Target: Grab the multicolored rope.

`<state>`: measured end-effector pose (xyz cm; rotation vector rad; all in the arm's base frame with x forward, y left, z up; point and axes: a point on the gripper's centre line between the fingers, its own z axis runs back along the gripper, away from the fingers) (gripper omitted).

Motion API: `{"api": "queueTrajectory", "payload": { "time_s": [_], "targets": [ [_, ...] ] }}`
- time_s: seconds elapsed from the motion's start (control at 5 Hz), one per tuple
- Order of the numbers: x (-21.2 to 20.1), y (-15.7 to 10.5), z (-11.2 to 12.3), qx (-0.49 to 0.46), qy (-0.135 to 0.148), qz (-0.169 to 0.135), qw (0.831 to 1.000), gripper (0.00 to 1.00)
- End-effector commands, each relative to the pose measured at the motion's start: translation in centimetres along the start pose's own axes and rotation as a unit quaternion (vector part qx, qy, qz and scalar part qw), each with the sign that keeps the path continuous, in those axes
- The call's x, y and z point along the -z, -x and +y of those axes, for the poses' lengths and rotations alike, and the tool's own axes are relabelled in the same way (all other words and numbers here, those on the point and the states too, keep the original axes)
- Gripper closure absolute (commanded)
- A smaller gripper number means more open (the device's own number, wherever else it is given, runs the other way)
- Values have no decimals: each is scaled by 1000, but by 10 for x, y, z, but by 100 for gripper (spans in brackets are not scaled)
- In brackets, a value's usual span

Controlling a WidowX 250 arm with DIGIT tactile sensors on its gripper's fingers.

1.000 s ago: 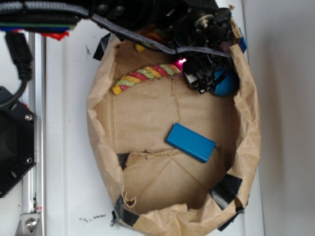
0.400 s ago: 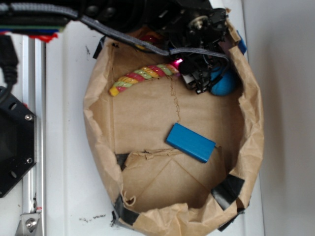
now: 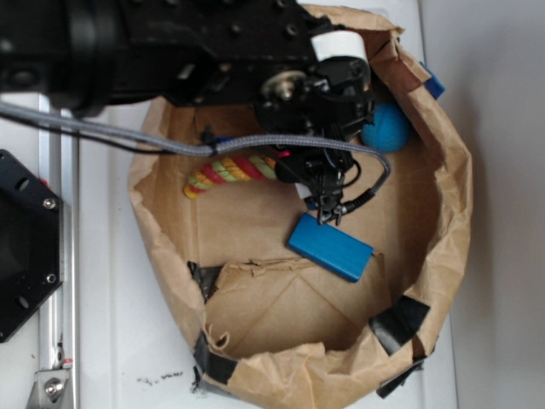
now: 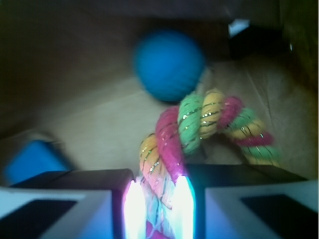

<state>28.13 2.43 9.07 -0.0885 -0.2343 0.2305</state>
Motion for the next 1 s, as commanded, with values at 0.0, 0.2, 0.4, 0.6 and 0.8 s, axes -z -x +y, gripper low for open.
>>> {"api": "queueTrajectory", "payload": {
  "time_s": [0.0,0.2,0.4,0.6,0.8],
  "targets": [
    [-61,-23,-16,-3,16,-30,999,100],
    [-73,-15,-19,23,-16,-3,1000,100],
    [-82,-4,-25,42,-22,40,998,100],
    [-87,2,-31,61,-21,44,997,100],
    [-89,1,-31,57,-15,40,997,100]
  ]
}}
